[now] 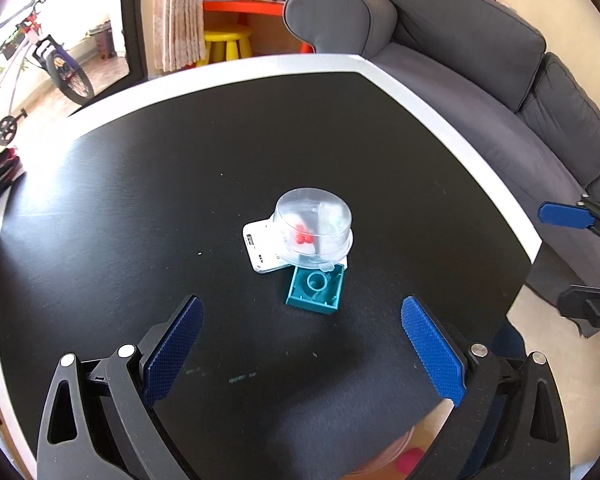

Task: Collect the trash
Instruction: 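Move both open tools back over the table toward the teal block, then close the left tool on the teal toy block, then grasp the clear dome lid with the right tool while the left holds the teal block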

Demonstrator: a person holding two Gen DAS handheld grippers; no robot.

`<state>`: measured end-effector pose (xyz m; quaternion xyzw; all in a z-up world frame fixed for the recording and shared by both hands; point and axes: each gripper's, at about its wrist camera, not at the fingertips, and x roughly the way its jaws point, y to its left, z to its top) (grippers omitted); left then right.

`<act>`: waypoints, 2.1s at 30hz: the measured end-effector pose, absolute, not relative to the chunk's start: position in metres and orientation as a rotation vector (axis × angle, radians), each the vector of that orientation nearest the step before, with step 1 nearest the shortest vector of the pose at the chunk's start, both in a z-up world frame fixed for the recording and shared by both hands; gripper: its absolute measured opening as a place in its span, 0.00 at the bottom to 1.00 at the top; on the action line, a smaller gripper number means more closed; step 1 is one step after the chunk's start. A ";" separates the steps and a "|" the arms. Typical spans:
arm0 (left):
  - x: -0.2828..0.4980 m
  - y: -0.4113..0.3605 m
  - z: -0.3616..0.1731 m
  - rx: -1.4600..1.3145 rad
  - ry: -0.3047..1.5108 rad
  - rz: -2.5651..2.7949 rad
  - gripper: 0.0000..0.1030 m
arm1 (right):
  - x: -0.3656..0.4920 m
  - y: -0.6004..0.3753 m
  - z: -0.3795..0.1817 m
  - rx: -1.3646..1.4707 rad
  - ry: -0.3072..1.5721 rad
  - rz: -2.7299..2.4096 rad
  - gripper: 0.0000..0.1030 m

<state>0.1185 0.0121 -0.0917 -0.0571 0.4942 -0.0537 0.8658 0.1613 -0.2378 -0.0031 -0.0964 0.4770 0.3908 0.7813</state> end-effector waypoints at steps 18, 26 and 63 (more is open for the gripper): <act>0.134 0.007 -0.120 -0.094 1.059 -0.163 0.63 | 0.174 -0.236 -0.012 -0.203 1.048 0.844 0.94; 0.132 0.007 -0.122 -0.088 1.075 -0.178 0.33 | 0.173 -0.232 -0.011 -0.201 1.045 0.854 0.94; 0.098 0.056 -0.081 -0.160 1.018 -0.102 0.32 | 0.219 -0.128 -0.021 -0.306 1.037 0.947 0.94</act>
